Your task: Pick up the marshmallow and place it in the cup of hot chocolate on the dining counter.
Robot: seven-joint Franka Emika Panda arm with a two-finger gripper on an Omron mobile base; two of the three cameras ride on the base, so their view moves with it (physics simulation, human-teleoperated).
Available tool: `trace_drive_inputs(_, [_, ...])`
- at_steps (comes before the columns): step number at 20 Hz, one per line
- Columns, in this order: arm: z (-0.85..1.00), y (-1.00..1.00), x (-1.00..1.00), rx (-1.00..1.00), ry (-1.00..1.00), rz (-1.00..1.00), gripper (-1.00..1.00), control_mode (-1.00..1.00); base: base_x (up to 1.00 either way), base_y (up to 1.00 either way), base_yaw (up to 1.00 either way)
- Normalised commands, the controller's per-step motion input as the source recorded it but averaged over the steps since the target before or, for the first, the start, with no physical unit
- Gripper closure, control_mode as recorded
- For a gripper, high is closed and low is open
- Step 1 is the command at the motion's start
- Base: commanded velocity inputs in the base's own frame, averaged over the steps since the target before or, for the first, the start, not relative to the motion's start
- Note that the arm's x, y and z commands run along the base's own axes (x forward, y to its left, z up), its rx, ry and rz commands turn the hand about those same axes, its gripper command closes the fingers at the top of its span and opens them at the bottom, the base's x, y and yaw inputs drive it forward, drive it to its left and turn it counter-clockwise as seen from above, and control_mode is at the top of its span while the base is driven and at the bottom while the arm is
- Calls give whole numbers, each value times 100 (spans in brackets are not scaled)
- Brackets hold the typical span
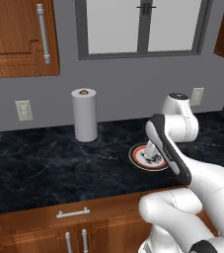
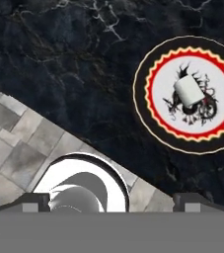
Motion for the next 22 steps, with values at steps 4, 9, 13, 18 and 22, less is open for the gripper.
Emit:
trace_drive_inputs(4, [-43,-34,48,-5,3,13,-100,-100,0,0,0])
trace_drive_inputs(9, [-30,-31,48,-1,0,12,-100,-100,0,0,0])
trace_drive_inputs(13, [-13,-5,41,0,0,5,-100,-100,0,0,0])
trace_drive_inputs(18, [-28,0,38,-2,0,1,-100,-100,0,0,0])
trace_drive_inputs(22, [-41,0,23,-6,0,0,-100,-100,0,0,0])
